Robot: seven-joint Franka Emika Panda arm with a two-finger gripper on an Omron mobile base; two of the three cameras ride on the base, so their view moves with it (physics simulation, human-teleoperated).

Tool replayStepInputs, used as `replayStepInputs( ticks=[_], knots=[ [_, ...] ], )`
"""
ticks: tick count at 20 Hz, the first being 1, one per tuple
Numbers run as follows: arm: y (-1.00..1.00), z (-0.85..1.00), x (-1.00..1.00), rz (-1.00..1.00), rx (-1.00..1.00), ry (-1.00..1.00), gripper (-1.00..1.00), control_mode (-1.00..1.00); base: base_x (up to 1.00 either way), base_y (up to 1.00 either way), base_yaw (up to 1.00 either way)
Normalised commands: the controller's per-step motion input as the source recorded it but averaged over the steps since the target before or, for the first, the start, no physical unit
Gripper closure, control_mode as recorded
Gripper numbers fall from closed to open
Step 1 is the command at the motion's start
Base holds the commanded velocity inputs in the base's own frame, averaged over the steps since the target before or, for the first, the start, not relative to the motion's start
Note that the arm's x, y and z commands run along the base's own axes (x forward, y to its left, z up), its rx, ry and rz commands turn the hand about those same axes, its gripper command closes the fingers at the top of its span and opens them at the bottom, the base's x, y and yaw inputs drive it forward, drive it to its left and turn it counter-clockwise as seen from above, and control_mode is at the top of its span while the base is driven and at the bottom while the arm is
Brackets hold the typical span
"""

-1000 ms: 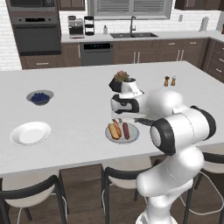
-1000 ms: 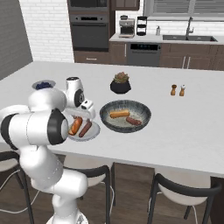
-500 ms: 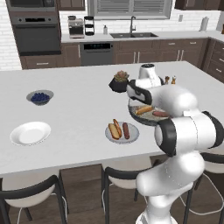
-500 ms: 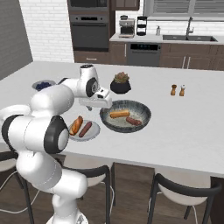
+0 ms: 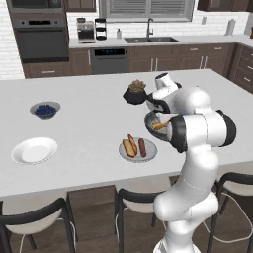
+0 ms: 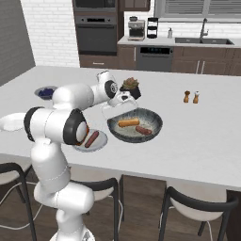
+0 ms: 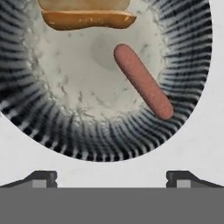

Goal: Place one bun and one sausage from the bowl on each plate.

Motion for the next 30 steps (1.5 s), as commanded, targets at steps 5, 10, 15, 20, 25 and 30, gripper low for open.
replayStepInputs(
  ticks=[5,10,15,20,25,30],
  knots=[
    [-0.57,-0.03,0.84,0.2,0.13,0.15,-1.0,-1.0,0.0,0.0,0.0],
    [-0.2,-0.23,0.66,0.3,0.18,0.02,-1.0,-1.0,0.0,0.0,0.0],
    [0.0,-0.68,0.09,0.25,0.03,0.05,-1.0,-1.0,0.0,0.0,0.0],
    [0.0,-0.67,-0.03,0.21,-0.04,0.03,-1.0,-1.0,0.0,0.0,0.0],
    [-0.06,-0.41,-0.08,0.09,-0.04,0.0,-1.0,-1.0,0.0,0.0,0.0],
    [-0.12,-0.21,0.0,0.0,0.0,0.0,-1.0,-1.0,0.0,0.0,0.0]
  ],
)
